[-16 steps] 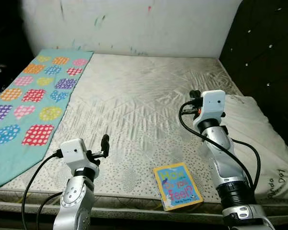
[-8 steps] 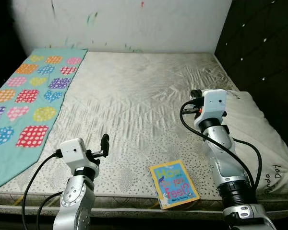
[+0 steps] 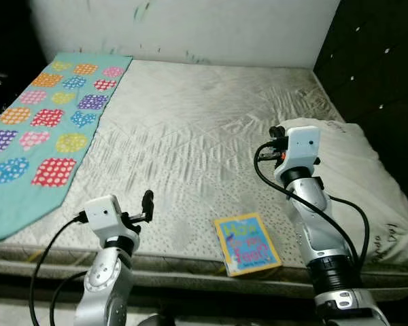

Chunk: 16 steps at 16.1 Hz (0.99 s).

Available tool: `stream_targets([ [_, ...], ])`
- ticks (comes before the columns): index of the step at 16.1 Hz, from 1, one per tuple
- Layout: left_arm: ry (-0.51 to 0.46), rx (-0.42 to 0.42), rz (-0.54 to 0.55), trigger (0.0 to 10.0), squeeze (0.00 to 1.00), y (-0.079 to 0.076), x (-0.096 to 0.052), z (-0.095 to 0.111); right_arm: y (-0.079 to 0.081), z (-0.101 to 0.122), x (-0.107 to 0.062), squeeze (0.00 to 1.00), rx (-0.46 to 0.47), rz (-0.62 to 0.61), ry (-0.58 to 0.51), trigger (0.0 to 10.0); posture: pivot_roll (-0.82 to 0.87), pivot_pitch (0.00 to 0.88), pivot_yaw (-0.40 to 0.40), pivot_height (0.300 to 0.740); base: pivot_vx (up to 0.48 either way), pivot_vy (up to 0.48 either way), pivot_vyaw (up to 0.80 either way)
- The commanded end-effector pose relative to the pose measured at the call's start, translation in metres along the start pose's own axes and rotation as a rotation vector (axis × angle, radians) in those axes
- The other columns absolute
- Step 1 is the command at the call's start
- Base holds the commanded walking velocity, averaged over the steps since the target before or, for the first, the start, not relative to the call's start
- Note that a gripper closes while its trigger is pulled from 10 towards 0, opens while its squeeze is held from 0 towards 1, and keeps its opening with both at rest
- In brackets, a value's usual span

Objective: Clean up the room

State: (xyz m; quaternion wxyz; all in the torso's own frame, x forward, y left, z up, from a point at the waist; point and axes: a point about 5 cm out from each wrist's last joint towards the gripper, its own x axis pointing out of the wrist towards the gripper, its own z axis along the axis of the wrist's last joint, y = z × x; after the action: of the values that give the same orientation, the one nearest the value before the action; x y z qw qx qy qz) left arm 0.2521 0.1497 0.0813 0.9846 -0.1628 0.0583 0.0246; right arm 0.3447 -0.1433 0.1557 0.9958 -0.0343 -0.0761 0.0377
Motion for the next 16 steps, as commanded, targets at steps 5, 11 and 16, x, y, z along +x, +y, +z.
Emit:
stream_targets([
  [5, -0.015, -0.039, -0.019, 10.0, 0.0, -0.006, -0.001, 0.0, 0.0, 0.004, 0.003, 0.0, -0.008, -0.001, -0.016, 10.0, 0.01, 0.0, 0.004, 0.74, -0.055, 0.0, 0.0],
  [11, 0.025, -0.019, -0.003, 10.0, 0.0, 0.003, -0.003, -0.01, -0.015, -0.01, -0.003, 0.0, -0.086, -0.064, 0.032, 10.0, 0.01, 0.0, 0.002, 0.74, 0.0, 0.0, 0.0],
  [16, -0.012, 0.067, 0.076, 10.0, 0.0, 0.031, 0.005, 0.003, -0.042, -0.076, -0.033, 0.0, -0.361, -0.067, 0.365, 10.0, 0.01, 0.0, 0.001, 0.74, 0.0, 0.0, 0.0],
])
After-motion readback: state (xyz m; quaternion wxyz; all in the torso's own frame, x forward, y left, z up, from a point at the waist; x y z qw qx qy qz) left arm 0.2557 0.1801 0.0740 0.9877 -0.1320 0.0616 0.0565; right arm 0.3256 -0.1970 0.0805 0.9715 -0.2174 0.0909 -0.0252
